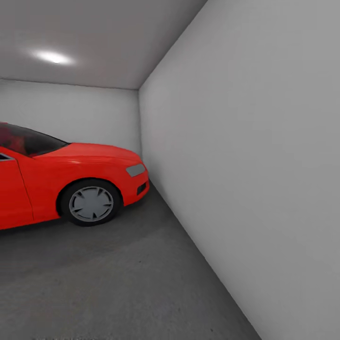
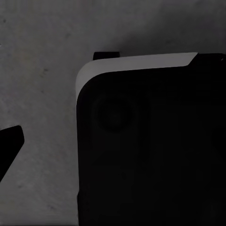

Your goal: Move the two storage containers from the living room to the garage. In the garage, place one container on the floor and stack the other container on top of it (either order is fine).

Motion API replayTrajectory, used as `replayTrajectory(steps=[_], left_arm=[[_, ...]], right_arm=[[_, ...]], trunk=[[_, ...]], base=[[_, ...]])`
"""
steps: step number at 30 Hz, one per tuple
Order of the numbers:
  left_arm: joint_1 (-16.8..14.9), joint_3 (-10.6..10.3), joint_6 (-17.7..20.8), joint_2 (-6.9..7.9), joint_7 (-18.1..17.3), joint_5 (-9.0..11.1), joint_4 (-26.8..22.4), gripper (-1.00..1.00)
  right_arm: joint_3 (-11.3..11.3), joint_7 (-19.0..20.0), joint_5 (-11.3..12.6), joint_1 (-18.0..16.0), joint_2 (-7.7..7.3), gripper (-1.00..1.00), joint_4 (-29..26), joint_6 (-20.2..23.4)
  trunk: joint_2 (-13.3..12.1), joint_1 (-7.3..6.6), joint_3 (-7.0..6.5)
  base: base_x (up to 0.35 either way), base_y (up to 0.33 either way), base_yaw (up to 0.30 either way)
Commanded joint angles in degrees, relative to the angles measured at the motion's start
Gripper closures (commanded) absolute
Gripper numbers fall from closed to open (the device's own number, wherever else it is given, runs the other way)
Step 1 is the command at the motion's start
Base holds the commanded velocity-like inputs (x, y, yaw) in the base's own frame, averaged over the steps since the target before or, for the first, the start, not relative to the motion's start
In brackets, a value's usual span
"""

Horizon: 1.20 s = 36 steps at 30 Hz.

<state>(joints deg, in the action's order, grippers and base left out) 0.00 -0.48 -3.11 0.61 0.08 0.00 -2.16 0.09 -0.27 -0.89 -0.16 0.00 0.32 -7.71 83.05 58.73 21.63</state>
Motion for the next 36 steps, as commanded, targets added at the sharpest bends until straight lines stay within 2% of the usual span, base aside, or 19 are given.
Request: replayTrajectory(steps=[1,36], left_arm=[[0.0,-0.05,-0.11,0.0,0.01,0.0,-0.03,-1.0],[0.0,-0.05,-0.11,0.0,0.01,0.0,-0.03,-1.0]], right_arm=[[0.0,-0.01,-0.12,-0.02,-0.03,-1.0,0.04,-0.19],[0.08,0.01,-0.25,-0.02,-0.32,-1.0,0.04,-0.2]], trunk=[[0.03,0.0,0.05],[0.03,0.0,0.05]], base=[[0.0,0.0,0.276],[0.0,0.0,0.276]])
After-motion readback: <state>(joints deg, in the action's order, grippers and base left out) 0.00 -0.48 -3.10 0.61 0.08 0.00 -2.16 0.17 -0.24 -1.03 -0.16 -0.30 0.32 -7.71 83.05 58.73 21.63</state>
